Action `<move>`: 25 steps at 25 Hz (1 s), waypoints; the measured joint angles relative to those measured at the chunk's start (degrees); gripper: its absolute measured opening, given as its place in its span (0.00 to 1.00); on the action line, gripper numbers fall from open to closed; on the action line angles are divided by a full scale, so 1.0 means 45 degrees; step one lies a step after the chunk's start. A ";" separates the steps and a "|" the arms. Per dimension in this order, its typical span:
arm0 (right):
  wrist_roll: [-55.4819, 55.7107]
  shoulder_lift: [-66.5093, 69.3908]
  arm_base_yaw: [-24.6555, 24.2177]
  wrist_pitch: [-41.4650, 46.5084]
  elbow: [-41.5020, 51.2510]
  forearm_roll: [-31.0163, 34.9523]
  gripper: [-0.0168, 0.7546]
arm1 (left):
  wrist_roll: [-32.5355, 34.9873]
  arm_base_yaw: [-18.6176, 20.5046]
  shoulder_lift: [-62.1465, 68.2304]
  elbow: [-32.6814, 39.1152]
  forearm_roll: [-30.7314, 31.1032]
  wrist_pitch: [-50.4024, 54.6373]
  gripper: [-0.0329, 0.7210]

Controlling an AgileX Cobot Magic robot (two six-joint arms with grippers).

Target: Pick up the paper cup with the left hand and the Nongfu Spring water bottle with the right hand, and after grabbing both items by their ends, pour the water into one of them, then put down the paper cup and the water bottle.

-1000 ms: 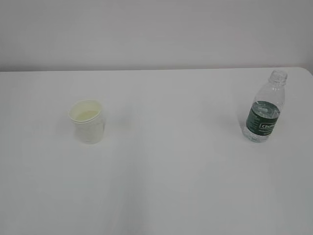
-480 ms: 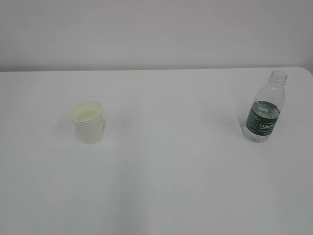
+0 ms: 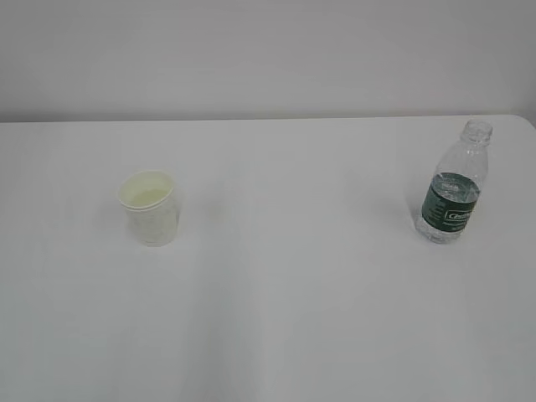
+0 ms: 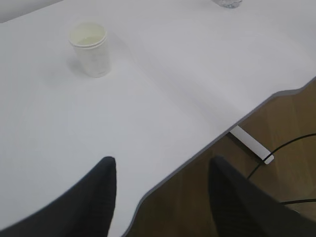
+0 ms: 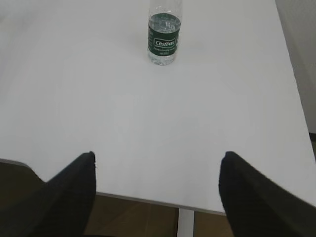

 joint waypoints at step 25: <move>-0.0053 0.0000 0.0000 -0.0141 0.0661 -0.0704 0.79 | -0.0048 0.0000 0.0000 0.0332 0.0528 -0.0662 0.60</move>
